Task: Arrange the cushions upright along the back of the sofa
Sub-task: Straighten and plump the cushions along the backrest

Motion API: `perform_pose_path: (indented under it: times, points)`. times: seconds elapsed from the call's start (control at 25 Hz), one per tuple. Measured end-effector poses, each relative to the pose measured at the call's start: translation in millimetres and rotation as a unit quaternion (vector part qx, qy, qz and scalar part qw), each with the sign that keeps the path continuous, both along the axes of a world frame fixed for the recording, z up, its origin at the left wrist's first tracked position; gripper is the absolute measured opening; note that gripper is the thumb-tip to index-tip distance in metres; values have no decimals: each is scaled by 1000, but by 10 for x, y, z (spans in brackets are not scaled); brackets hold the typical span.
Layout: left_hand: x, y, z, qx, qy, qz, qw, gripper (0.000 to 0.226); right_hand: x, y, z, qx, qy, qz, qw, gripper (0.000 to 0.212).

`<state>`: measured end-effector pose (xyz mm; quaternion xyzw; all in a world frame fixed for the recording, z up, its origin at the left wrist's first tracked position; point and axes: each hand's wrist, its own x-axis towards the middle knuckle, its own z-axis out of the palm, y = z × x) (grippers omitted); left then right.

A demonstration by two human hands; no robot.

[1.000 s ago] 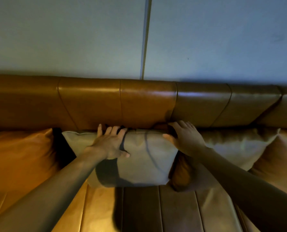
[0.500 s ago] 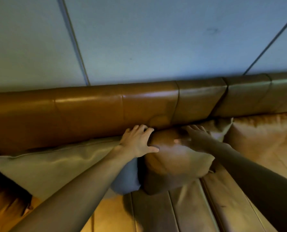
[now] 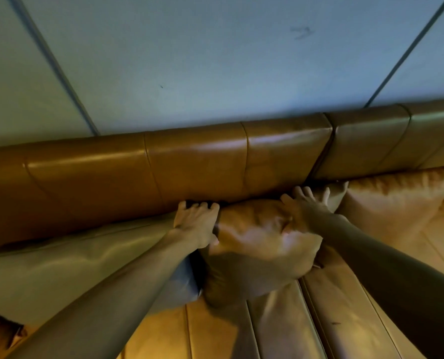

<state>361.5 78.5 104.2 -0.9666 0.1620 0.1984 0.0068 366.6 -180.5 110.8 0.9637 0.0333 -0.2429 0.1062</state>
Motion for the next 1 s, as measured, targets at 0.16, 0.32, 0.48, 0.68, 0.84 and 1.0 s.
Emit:
perform_pose_path:
  times: [0.16, 0.32, 0.48, 0.68, 0.84, 1.0]
  points:
    - [-45, -25, 26, -34, -31, 7, 999, 66, -48, -59, 21, 45, -39, -6, 998, 83]
    - [-78, -77, 106, -58, -64, -7, 996, 61, -143, -102, 105, 7, -80, 24, 996, 71]
    - [-79, -120, 174, -59, -79, -27, 995, 64, -217, -134, 150, -14, -107, 28, 994, 71]
    - [-72, 73, 67, -30, -22, -9, 999, 79, -227, 16, -31, 46, -86, -10, 995, 75]
    - [-59, 94, 58, -42, -11, -10, 999, 85, -175, -18, -44, 71, -45, -21, 996, 87]
    - [-95, 326, 76, -134, 5, 15, 991, 88, -193, 60, -7, 47, -9, -43, 998, 100]
